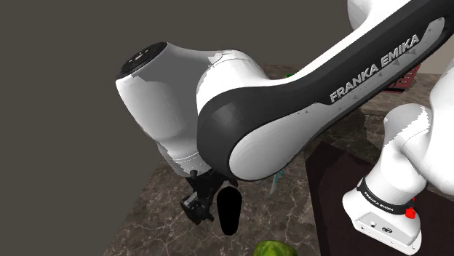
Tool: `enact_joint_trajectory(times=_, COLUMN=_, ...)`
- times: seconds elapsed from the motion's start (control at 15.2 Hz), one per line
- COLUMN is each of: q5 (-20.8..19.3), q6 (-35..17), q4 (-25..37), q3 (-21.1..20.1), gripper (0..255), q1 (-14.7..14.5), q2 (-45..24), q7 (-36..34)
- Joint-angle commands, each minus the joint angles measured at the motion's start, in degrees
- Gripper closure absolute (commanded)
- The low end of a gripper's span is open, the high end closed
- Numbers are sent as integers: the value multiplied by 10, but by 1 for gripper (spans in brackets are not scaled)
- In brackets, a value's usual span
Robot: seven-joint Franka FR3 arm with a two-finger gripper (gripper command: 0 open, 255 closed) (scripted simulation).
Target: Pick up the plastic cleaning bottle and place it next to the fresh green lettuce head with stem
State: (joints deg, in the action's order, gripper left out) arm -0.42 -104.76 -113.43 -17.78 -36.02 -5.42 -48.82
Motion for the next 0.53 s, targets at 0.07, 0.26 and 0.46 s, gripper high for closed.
enact_joint_trajectory(times=0.07, q5=0, q6=19, q4=19, q3=0, gripper=0, q1=0, q2=1, q7=0)
enact_joint_trajectory(times=0.26, q5=0, q6=73, q4=75, q3=0, gripper=0, q1=0, q2=-2, q7=0)
enact_joint_trajectory(times=0.46, q5=0, q6=73, q4=75, q3=0, gripper=0, q1=0, q2=-2, q7=0)
